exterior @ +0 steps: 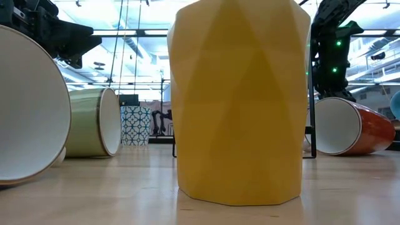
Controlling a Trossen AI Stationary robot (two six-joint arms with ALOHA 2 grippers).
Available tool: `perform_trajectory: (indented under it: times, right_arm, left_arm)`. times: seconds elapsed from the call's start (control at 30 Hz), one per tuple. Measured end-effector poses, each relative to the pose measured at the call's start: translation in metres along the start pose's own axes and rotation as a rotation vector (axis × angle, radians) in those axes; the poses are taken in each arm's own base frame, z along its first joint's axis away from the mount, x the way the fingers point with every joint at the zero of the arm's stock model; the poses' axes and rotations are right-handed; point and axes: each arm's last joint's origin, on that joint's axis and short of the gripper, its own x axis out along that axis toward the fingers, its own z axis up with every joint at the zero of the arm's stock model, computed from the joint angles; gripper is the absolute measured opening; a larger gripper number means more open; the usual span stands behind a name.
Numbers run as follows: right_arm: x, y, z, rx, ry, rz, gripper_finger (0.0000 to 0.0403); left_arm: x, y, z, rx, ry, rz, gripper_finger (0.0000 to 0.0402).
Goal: Place coffee mugs
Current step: Put the light yellow mug on the shelf
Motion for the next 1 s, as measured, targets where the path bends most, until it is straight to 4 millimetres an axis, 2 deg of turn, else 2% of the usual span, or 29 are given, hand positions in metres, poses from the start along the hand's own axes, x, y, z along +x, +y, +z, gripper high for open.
perform_trajectory:
  times: [0.2, 0.37, 0.53, 1.0]
  right_arm:
    - [0.0, 0.0, 0.0, 0.001, -0.002, -0.014, 0.0086]
    - [-0.001, -0.002, 0.0, 0.005, -0.005, -0.038, 0.0065]
    - [-0.009, -0.008, 0.007, 0.019, -0.029, -0.05, 0.005]
    - [-0.041, -0.039, 0.033, 0.119, -0.133, 0.198, 0.0024]
  left_arm:
    - [0.0, 0.0, 0.0, 0.0, 0.0, 0.0, 0.0167]
    - [0.0, 0.0, 0.0, 0.0, 0.0, 0.0, 0.0167]
    - [0.0, 0.0, 0.0, 0.0, 0.0, 0.0, 0.0167]
    - [0.0, 0.0, 0.0, 0.0, 0.0, 0.0, 0.0167]
